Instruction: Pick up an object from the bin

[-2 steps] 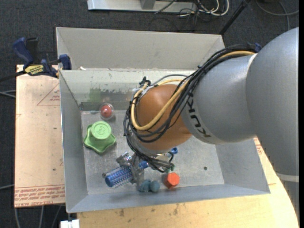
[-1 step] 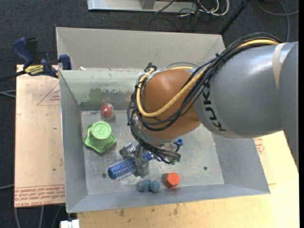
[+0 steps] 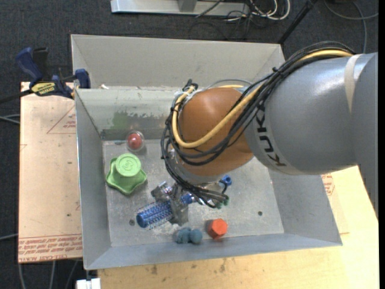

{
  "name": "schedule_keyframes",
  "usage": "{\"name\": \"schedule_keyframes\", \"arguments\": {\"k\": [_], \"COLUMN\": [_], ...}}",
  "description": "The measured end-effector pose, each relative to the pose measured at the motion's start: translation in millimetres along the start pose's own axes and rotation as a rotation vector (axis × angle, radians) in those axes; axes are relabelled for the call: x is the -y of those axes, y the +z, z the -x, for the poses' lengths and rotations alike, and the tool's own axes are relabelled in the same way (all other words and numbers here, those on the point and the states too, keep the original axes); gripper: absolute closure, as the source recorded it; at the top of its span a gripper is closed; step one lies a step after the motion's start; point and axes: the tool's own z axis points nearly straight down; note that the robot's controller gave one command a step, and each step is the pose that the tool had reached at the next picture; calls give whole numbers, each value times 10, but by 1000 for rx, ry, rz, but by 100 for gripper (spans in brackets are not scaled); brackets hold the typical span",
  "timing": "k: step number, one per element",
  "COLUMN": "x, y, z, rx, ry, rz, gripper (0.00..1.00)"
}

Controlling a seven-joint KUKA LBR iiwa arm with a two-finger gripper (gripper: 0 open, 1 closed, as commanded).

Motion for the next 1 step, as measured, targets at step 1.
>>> {"name": "schedule_keyframes", "arguments": {"k": [1], "x": [-3], "y": [-180], "z": [9], "rx": [2], "ry": [2], "rz": [-1], "gripper": [100]}}
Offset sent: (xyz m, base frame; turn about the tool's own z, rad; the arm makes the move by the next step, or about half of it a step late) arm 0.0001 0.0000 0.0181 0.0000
